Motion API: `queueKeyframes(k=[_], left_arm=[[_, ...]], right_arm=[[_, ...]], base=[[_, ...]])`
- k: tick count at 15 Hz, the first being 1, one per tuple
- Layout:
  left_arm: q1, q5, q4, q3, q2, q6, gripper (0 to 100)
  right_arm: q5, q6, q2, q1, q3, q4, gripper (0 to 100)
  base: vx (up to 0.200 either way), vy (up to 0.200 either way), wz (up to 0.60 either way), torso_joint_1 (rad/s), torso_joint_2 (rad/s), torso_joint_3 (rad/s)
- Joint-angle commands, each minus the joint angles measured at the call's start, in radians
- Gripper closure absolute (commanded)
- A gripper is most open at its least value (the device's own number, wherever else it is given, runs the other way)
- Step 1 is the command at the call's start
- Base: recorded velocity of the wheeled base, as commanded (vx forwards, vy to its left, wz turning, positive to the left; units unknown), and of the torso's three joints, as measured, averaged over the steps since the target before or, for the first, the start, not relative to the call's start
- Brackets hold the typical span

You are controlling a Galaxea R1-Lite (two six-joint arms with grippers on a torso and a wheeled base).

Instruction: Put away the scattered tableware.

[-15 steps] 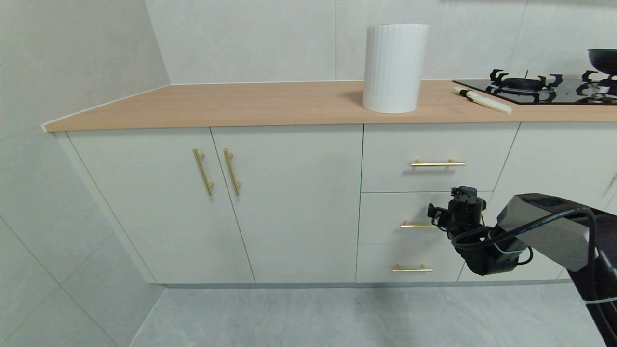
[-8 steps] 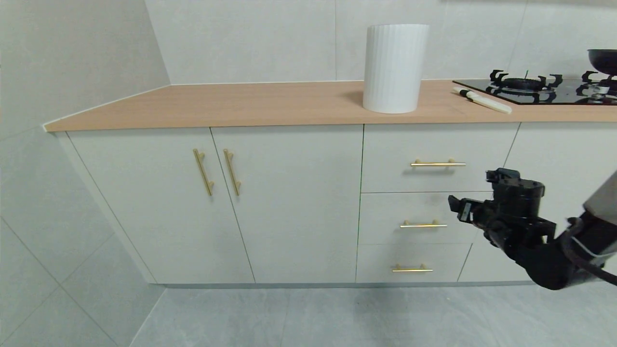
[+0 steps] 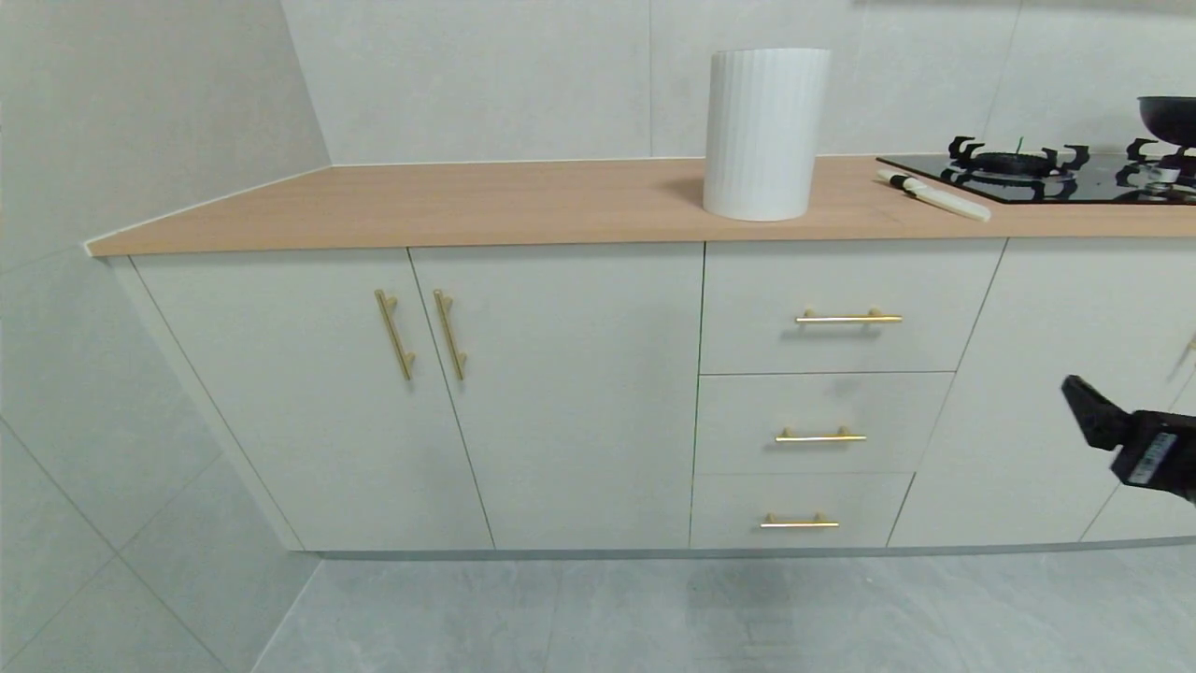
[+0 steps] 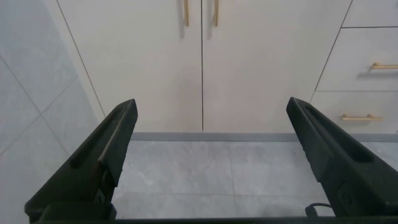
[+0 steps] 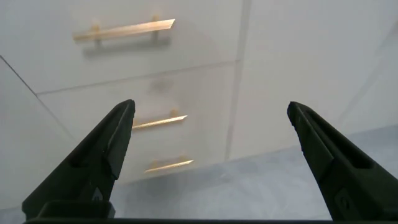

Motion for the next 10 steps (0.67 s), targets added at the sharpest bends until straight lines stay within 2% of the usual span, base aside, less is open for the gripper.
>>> queueKeyframes(k=[1, 2, 5, 7, 9, 10], left_arm=[[0.000, 0.000, 0.000, 0.000, 0.000, 0.000, 0], [0.000, 0.000, 0.000, 0.000, 0.000, 0.000, 0], [0.000, 0.000, 0.000, 0.000, 0.000, 0.000, 0], [0.000, 0.000, 0.000, 0.000, 0.000, 0.000, 0], [0.000, 0.000, 0.000, 0.000, 0.000, 0.000, 0], [0.000, 0.000, 0.000, 0.000, 0.000, 0.000, 0]], right_arm=[[-0.058, -0.106, -0.432, -0.045, 0.085, 0.160, 0], [-0.060, -0.126, -0.551, -0.048, 0.074, 0.272, 0], [-0.061, -0.192, -0.909, -0.060, -0.019, 0.743, 0], [-0.055, -0.198, -1.050, -0.119, -0.094, 0.980, 0], [-0.028, -0.200, -1.137, -0.154, -0.094, 1.022, 0], [0.040, -0.200, -1.185, -0.152, -0.077, 1.023, 0]], base=[[0.000, 0.000, 0.00, 0.000, 0.00, 0.000], [0.000, 0.000, 0.00, 0.000, 0.00, 0.000], [0.000, 0.000, 0.00, 0.000, 0.00, 0.000], [0.000, 0.000, 0.00, 0.000, 0.00, 0.000], [0.000, 0.000, 0.00, 0.000, 0.00, 0.000], [0.000, 0.000, 0.00, 0.000, 0.00, 0.000]])
